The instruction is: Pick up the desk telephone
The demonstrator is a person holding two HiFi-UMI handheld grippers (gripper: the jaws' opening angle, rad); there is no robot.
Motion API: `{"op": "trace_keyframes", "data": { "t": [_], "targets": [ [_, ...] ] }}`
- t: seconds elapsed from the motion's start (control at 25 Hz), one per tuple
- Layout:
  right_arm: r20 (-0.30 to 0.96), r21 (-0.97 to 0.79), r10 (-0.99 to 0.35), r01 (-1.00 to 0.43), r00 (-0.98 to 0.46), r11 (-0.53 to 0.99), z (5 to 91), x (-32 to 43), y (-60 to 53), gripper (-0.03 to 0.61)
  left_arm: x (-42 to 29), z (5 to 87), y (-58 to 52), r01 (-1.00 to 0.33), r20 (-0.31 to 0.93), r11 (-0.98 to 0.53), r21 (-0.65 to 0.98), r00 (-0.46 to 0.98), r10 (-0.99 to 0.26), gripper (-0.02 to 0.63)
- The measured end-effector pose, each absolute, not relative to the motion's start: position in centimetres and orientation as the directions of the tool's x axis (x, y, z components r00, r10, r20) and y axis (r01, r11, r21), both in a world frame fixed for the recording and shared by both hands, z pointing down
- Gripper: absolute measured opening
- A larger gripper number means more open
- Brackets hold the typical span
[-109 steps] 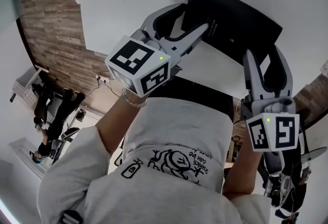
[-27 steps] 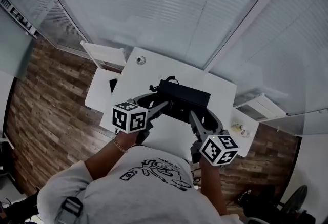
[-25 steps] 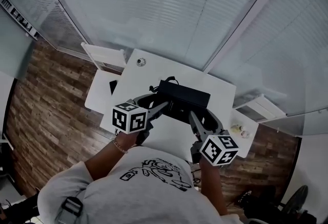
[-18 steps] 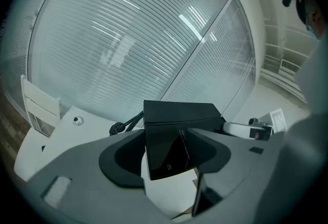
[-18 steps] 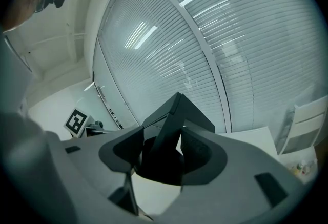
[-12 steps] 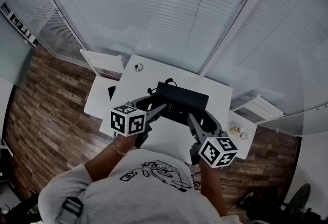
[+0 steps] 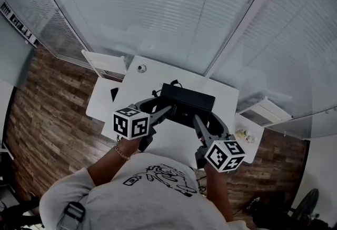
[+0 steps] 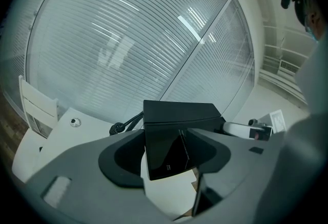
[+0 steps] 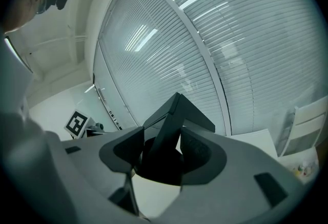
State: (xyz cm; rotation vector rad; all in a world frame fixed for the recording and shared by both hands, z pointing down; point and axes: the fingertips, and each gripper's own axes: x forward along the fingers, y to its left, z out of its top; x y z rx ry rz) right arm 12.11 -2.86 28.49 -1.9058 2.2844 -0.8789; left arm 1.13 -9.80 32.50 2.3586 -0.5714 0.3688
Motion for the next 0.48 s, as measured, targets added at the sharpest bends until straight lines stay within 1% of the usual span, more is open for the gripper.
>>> {"op": "trace_keyframes", "data": {
  "t": [0.48],
  "targets": [
    [0.314, -0.442, -0.917, -0.893, -0.244, 0.086, 28.81, 12.25, -3.14, 0.207, 1.24, 32.69, -10.16, -0.493, 0.403, -0.68, 0.543, 0.863, -0.304, 0.239]
  ]
}}
